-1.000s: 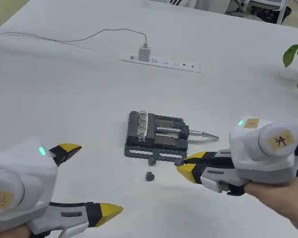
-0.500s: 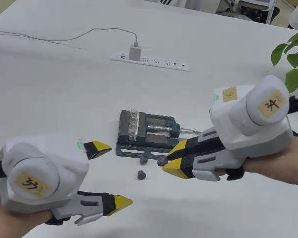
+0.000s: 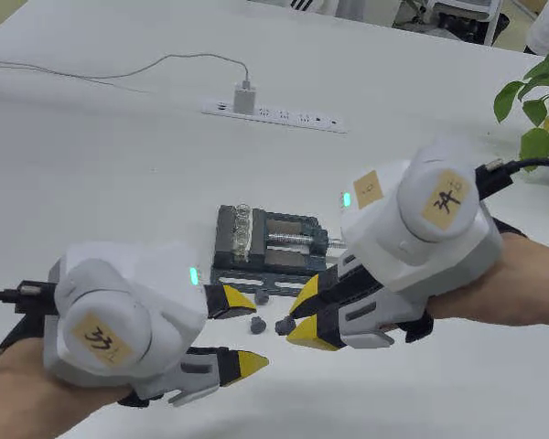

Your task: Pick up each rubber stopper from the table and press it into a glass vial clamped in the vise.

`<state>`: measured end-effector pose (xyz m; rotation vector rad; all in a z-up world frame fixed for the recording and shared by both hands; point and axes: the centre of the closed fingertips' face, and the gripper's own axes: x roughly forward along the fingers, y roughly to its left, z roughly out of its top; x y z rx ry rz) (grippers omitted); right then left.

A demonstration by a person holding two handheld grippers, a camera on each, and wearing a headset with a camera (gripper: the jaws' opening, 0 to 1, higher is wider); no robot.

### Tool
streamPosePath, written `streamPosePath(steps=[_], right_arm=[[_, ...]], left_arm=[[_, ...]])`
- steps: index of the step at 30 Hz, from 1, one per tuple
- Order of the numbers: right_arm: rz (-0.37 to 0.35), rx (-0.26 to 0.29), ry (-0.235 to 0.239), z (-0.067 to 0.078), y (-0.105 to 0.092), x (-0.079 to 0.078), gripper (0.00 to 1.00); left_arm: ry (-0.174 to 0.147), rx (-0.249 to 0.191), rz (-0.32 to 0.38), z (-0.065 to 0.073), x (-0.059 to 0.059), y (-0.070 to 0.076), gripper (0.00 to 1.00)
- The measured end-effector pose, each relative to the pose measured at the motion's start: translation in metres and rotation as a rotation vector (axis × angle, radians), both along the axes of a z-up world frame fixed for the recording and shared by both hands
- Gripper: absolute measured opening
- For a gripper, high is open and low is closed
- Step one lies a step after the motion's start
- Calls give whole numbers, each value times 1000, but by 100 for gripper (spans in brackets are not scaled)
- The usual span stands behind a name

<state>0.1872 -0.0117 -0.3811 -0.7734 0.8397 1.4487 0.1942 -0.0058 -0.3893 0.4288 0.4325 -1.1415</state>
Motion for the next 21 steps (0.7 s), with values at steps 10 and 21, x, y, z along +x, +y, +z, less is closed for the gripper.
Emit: streamPosePath(steps=[10, 21], right_arm=[[48, -22, 24, -6, 3, -8, 8], [65, -26, 29, -7, 3, -12, 8]], left_arm=[[6, -21, -42, 4, -6, -10, 9], [24, -22, -57, 2, -11, -13, 5]])
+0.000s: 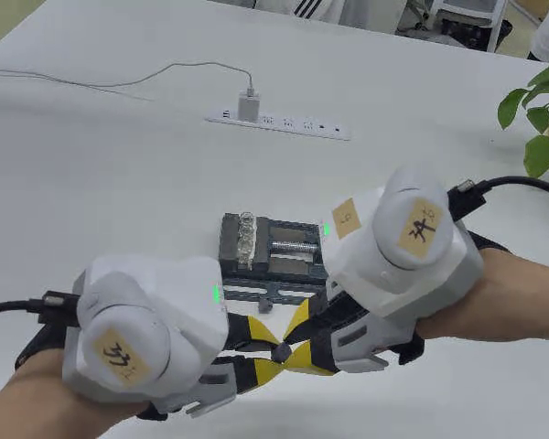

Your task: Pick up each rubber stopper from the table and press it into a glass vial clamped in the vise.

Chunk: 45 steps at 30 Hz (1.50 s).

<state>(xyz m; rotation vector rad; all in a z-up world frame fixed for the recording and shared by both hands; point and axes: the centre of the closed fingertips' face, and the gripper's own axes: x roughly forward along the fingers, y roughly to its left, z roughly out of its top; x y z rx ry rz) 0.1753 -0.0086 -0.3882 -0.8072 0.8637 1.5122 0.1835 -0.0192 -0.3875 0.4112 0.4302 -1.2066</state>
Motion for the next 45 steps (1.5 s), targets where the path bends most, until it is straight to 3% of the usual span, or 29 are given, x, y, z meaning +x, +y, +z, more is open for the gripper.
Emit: streamPosePath(steps=[5, 8, 11, 20, 27, 31, 36, 45], right_arm=[[22, 13, -1, 0, 0, -1, 8], [55, 27, -25, 1, 0, 0, 9], [53, 32, -23, 2, -2, 2, 16], [31, 136, 46, 9, 2, 3, 12], [43, 143, 47, 9, 3, 2, 10], [43, 142, 51, 9, 3, 2, 10], [45, 142, 43, 10, 2, 3, 8], [58, 138, 13, 13, 3, 4, 8]], left_arm=[[13, -19, 6, 0, -1, 0, 5], [13, -26, 16, 0, 0, 1, 5], [15, -24, 26, -1, 2, 3, 4], [24, -65, 41, 4, 3, 6, 4], [15, -80, 39, 7, 4, 4, 4], [25, -88, 43, 7, 4, 3, 4], [59, -124, 65, 8, 4, 2, 4], [67, -131, 81, 10, 5, 3, 4]])
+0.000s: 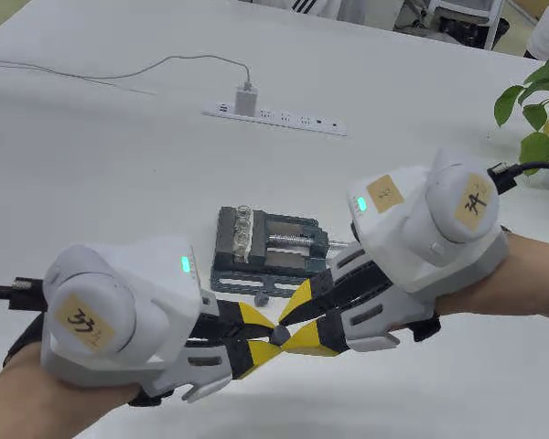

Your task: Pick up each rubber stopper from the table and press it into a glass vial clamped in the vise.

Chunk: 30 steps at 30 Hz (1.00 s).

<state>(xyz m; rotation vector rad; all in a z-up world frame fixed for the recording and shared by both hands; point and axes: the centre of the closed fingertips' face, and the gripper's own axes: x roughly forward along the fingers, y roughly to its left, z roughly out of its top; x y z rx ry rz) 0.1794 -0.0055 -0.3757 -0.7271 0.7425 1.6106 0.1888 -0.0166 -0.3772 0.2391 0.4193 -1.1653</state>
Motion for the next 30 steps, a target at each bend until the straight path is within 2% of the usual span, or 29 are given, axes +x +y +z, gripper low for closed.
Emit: streamPosePath(steps=[2, 7, 19, 20, 21, 22, 25, 28, 30], right_arm=[[4, -3, -5, 0, 0, 0, 8], [6, -15, -2, 0, -1, 0, 8], [5, -41, 20, -3, -1, 1, 7], [1, -42, 20, -4, -1, 3, 7], [-3, -43, 20, -4, -1, 5, 7], [-5, -45, 20, -4, -2, 6, 7], [-8, -62, 20, -8, -6, 12, 7], [-15, -75, 25, -12, -10, 16, 7], [-22, -78, 26, -13, -11, 18, 7]], left_arm=[[1, -4, 4, 0, 0, 0, 4], [-25, -2, -5, 0, -1, -1, 4], [-34, 8, 6, -5, 0, 0, 6], [-36, 52, 26, -12, 3, 6, 6], [-48, 71, 34, -16, 5, 9, 10], [-54, 68, 38, -17, 6, 9, 18], [-41, 44, 118, -22, 13, 21, 34], [-47, 37, 184, -24, 19, 34, 51], [-31, 18, 242, -26, 22, 42, 59]])
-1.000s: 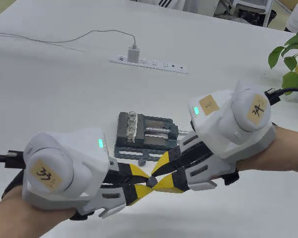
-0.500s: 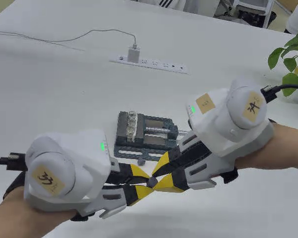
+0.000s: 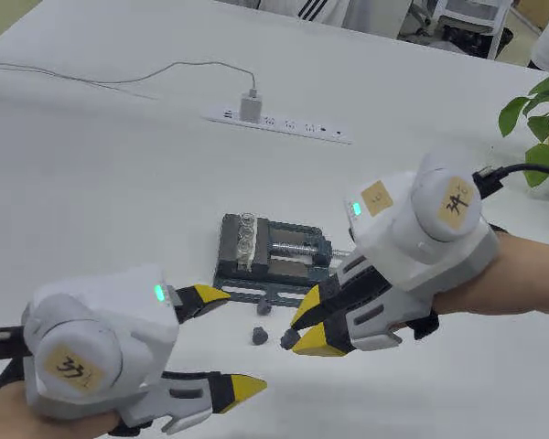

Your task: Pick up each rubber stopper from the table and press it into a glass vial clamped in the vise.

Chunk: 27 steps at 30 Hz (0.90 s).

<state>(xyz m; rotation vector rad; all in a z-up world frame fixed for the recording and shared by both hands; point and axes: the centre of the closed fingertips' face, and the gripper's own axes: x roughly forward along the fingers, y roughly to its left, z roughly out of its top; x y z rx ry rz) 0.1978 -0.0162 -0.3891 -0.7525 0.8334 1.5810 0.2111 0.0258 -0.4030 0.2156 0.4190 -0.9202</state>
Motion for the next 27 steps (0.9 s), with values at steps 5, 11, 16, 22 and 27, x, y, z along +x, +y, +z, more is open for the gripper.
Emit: streamPosePath(steps=[5, 11, 16, 22, 27], right_arm=[[-2, -16, 8, -5, -2, 3, 7], [-5, -28, 12, -8, -5, 8, 7], [-15, -39, 7, -6, -9, 22, 7], [-9, -65, -17, -2, -8, 48, 7], [12, -95, -40, 1, -3, 69, 7]], left_arm=[[4, -35, 133, -3, 10, 24, 85], [14, -70, 227, -5, 15, 45, 99], [19, -40, 224, -10, 11, 50, 99], [32, -15, 202, -14, 4, 49, 99], [30, -18, 195, -13, 4, 46, 99]])
